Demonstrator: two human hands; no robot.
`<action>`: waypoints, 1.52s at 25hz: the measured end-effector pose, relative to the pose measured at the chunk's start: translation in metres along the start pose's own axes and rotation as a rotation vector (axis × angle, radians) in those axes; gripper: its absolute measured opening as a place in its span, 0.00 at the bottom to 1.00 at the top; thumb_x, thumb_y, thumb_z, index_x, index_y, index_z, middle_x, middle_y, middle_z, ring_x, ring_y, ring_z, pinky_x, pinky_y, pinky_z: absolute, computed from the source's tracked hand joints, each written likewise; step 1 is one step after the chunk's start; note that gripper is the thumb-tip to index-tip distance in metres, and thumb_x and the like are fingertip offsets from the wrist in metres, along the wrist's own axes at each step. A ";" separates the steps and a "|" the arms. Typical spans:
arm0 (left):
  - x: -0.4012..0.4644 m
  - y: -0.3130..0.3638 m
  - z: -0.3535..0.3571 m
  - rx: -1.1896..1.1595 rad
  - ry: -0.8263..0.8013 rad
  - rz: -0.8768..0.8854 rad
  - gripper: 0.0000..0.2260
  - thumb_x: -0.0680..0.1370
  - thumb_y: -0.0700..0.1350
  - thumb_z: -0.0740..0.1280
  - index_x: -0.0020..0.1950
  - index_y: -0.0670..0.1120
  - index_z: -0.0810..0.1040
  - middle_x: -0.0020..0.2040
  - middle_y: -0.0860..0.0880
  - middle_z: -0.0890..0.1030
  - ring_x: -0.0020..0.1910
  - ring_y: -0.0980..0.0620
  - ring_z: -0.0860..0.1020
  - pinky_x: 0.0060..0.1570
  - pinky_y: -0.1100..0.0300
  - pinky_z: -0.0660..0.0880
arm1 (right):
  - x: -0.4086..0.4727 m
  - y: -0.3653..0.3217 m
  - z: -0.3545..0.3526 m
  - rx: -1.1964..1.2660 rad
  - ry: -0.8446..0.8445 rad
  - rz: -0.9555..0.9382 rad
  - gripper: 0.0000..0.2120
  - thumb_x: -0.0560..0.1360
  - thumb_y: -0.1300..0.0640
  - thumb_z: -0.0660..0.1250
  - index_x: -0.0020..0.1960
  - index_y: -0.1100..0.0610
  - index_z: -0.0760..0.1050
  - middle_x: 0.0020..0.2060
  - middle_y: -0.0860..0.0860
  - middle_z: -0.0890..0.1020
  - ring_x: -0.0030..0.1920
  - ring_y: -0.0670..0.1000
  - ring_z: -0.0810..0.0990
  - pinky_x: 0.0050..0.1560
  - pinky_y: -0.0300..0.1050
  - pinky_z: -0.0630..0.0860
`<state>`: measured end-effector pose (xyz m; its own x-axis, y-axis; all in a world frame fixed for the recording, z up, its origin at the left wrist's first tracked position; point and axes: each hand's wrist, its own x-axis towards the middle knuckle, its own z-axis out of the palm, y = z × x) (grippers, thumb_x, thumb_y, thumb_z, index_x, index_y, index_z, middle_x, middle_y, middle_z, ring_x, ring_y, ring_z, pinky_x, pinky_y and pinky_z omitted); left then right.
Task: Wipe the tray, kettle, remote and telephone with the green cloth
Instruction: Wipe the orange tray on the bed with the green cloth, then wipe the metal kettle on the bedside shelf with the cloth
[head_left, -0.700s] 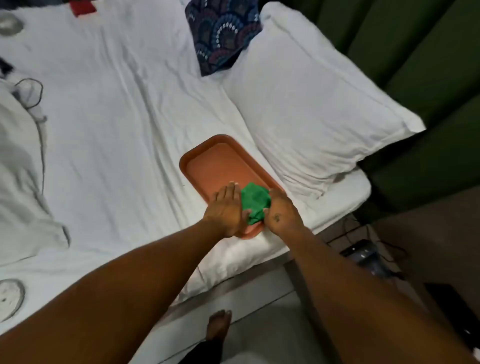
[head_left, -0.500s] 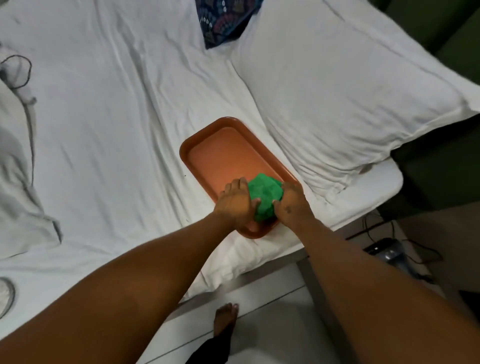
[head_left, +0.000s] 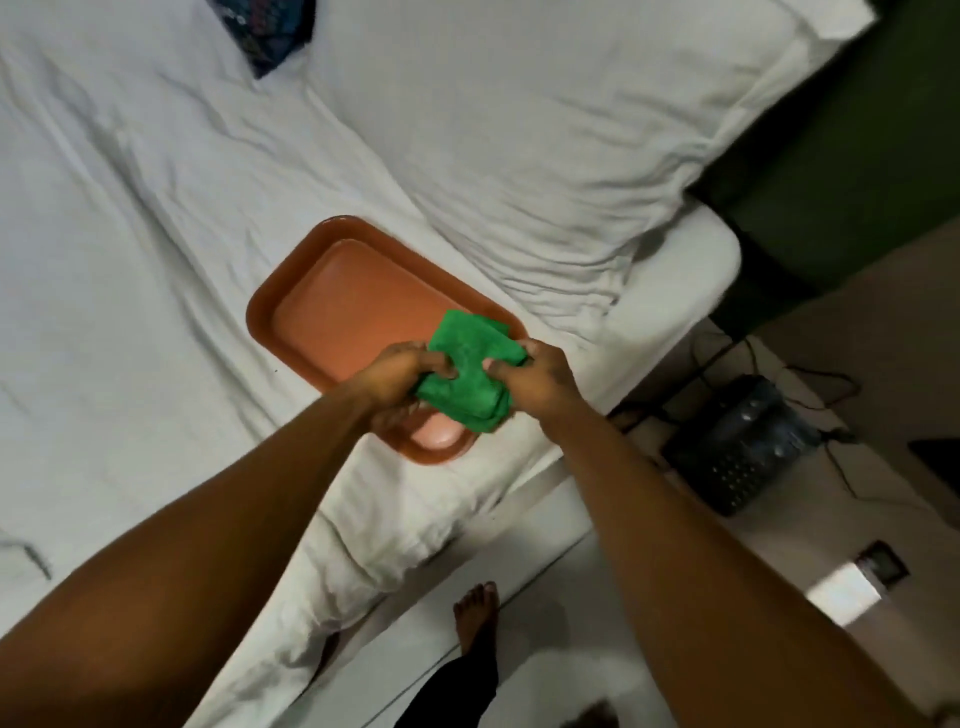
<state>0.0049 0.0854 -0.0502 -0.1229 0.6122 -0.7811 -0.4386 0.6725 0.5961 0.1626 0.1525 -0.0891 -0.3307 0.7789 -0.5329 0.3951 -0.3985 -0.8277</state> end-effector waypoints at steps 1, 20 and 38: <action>-0.006 -0.002 0.020 -0.008 -0.092 -0.060 0.13 0.75 0.33 0.59 0.57 0.34 0.78 0.42 0.40 0.86 0.38 0.46 0.85 0.39 0.57 0.83 | -0.015 0.011 -0.018 0.126 0.010 -0.015 0.07 0.68 0.58 0.75 0.44 0.52 0.79 0.46 0.56 0.85 0.47 0.56 0.83 0.52 0.56 0.81; 0.012 -0.424 0.497 0.704 -0.450 0.244 0.16 0.79 0.29 0.60 0.59 0.45 0.60 0.55 0.44 0.71 0.53 0.49 0.74 0.49 0.64 0.71 | -0.338 0.405 -0.478 -0.408 1.241 0.574 0.21 0.79 0.52 0.58 0.65 0.66 0.70 0.62 0.65 0.76 0.64 0.64 0.72 0.66 0.55 0.68; 0.012 -0.534 0.566 0.357 -0.605 0.200 0.20 0.83 0.52 0.56 0.72 0.44 0.73 0.71 0.41 0.75 0.71 0.43 0.73 0.72 0.40 0.67 | -0.320 0.436 -0.474 -0.509 1.308 0.362 0.23 0.81 0.51 0.49 0.65 0.64 0.71 0.64 0.62 0.77 0.67 0.59 0.72 0.68 0.56 0.69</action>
<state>0.7420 -0.0315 -0.2726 0.3888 0.7909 -0.4726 -0.1299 0.5549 0.8217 0.8467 -0.0415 -0.1959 0.7460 0.6617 0.0744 0.6336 -0.6710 -0.3852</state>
